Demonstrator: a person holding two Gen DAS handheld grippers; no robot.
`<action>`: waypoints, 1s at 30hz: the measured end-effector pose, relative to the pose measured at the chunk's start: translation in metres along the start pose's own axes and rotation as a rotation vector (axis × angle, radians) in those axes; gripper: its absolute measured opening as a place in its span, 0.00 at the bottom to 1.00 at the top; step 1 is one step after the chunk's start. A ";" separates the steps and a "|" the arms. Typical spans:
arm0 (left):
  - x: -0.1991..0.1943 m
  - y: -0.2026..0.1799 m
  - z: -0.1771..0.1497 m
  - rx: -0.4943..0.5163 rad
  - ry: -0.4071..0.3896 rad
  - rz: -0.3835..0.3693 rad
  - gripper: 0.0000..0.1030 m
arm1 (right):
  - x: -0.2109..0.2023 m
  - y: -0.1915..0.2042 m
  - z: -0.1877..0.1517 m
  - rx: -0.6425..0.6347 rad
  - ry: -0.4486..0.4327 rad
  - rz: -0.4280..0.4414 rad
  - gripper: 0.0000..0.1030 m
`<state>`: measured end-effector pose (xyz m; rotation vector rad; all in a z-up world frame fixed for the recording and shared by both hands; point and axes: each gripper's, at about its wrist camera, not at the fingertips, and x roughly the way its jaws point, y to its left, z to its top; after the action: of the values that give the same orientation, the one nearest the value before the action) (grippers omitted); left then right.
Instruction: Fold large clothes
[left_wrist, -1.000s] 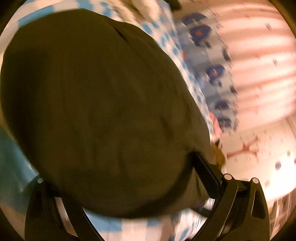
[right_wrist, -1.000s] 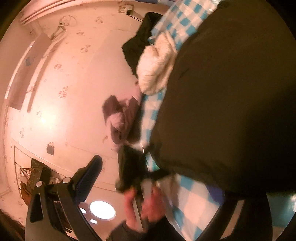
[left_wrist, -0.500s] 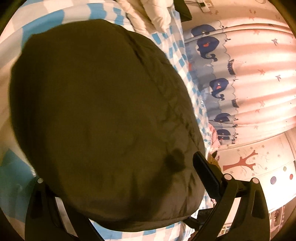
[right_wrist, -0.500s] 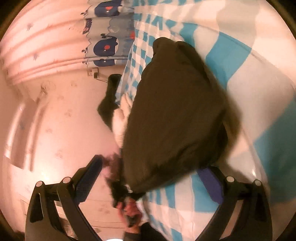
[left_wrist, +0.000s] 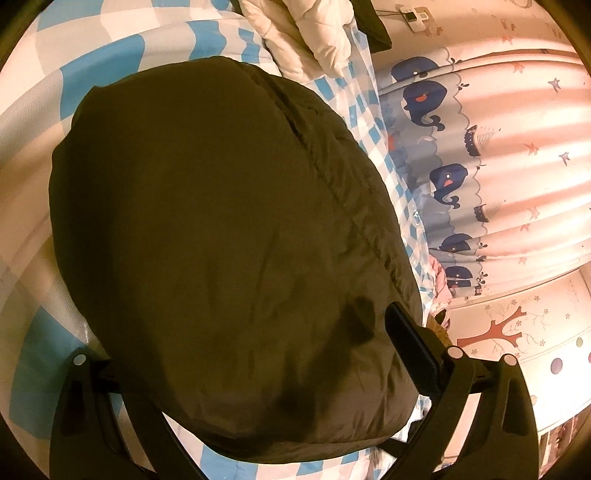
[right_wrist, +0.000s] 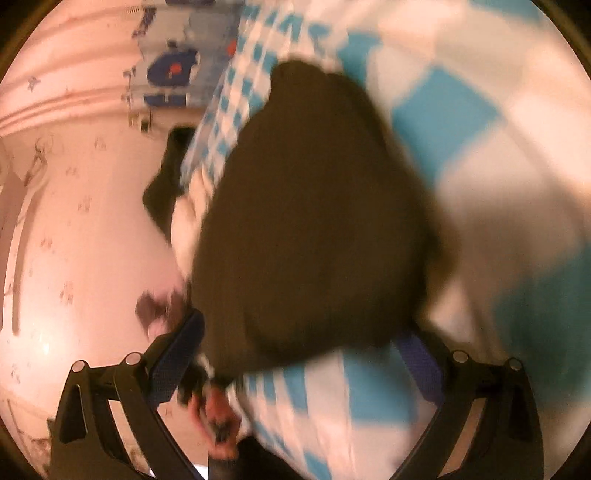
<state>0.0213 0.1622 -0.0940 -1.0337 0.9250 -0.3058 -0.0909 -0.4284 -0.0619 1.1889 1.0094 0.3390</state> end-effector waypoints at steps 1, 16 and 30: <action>0.000 0.001 0.001 -0.004 0.002 -0.004 0.91 | 0.003 0.000 0.009 0.001 -0.004 0.022 0.93; -0.008 -0.035 -0.017 0.267 0.010 -0.012 0.19 | -0.026 0.081 0.002 -0.332 -0.036 0.018 0.17; -0.063 0.003 -0.149 0.281 0.219 0.012 0.55 | -0.198 0.001 -0.115 -0.268 -0.027 -0.337 0.52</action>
<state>-0.1325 0.1127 -0.0925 -0.7450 1.0501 -0.5306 -0.2898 -0.4958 0.0296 0.7647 1.0831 0.1829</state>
